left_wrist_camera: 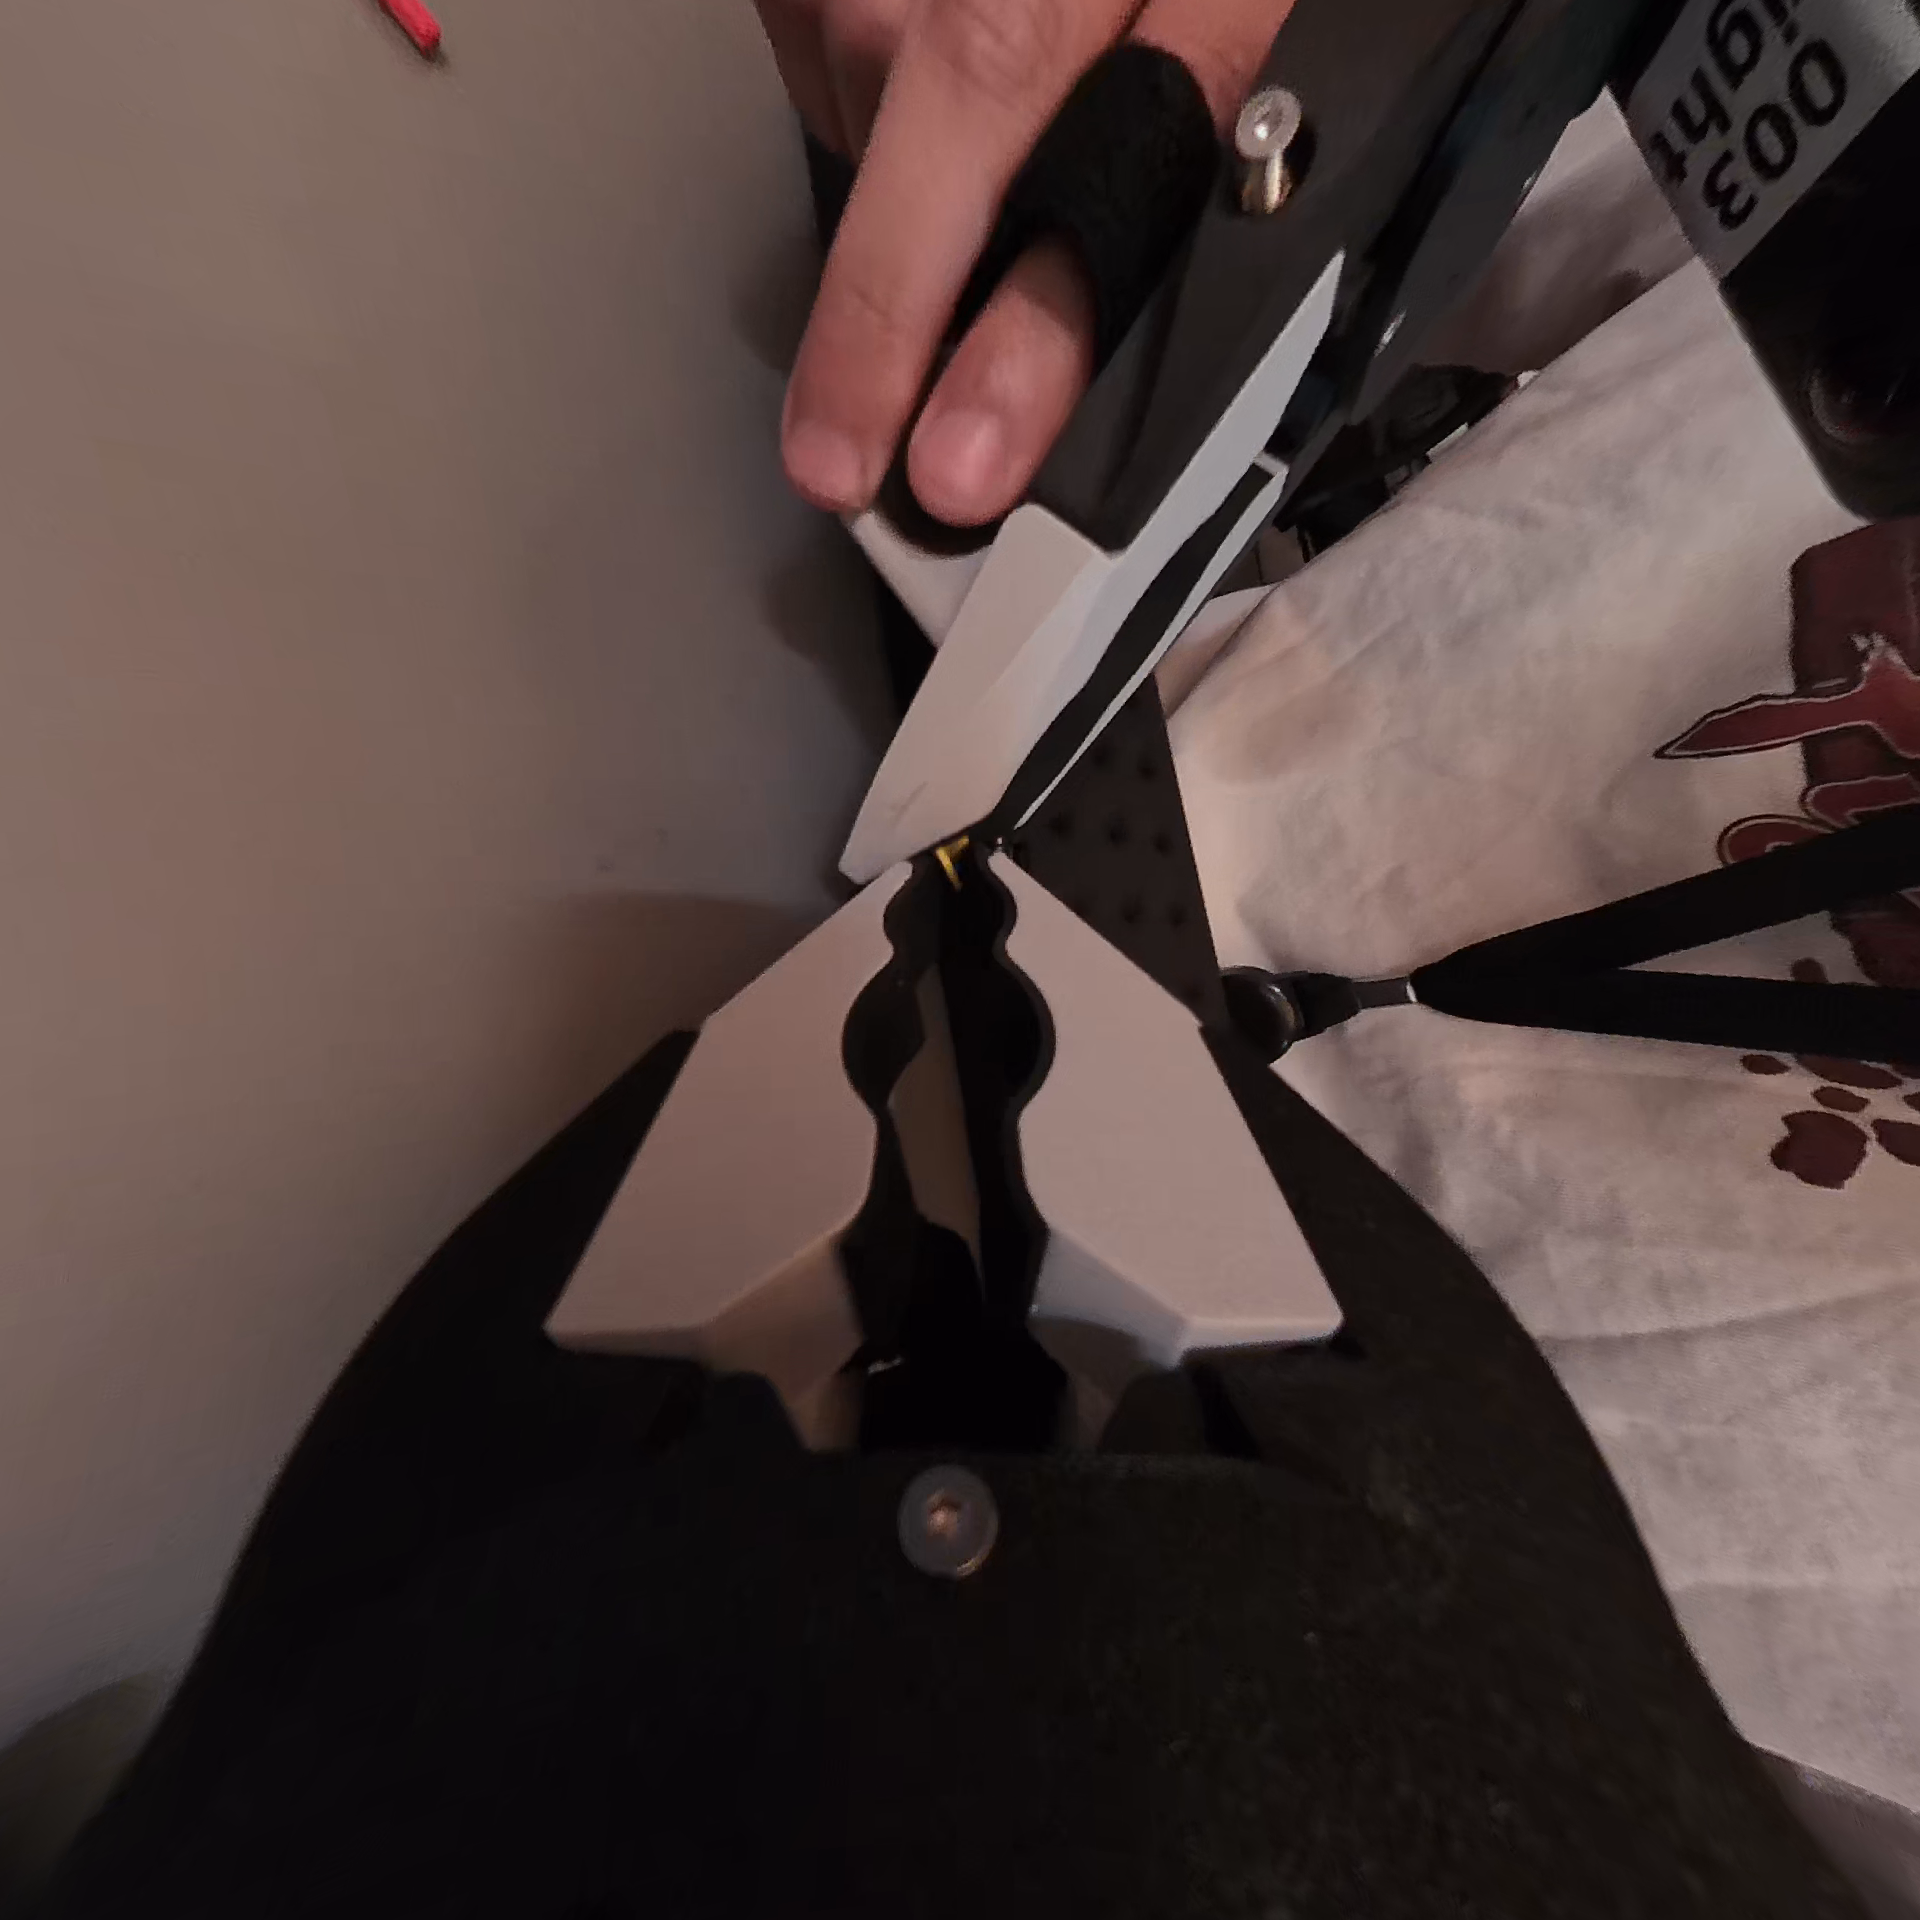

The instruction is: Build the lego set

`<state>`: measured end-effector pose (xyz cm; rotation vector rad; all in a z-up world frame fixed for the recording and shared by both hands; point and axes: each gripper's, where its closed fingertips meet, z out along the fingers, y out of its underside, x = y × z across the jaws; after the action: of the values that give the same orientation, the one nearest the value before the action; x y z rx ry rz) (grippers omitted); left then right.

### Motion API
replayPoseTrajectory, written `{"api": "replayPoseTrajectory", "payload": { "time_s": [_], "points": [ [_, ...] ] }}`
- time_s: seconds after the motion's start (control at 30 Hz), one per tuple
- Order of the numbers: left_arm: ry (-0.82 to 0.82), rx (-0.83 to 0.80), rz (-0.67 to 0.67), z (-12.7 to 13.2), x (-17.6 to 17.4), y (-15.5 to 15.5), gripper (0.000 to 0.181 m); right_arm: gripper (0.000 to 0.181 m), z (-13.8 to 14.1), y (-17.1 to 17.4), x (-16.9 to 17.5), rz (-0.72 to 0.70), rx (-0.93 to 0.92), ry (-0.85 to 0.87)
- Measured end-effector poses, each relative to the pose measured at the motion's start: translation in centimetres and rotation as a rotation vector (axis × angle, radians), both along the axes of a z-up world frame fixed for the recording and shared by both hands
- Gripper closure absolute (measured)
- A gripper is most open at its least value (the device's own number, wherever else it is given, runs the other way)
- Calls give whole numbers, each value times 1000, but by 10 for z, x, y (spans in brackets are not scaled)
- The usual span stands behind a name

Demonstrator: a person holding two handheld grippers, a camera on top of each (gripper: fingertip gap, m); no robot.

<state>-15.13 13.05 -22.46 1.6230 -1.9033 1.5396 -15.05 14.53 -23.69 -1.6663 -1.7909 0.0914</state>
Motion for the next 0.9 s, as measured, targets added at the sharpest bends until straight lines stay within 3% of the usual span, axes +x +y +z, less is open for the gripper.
{"api": "replayPoseTrajectory", "payload": {
  "time_s": [0.53,0.6,0.9],
  "points": [
    [-32,101,-23,-9,-12,0,181,159,-7,2,-8,112,93,-113],
    [-40,133,-32,-12,-13,-2,181,168,-9,5,-8,117,137,-146],
    [-95,258,-12,-12,-11,2,181,167,-7,7,-3,5,55,-66]
  ]
}}
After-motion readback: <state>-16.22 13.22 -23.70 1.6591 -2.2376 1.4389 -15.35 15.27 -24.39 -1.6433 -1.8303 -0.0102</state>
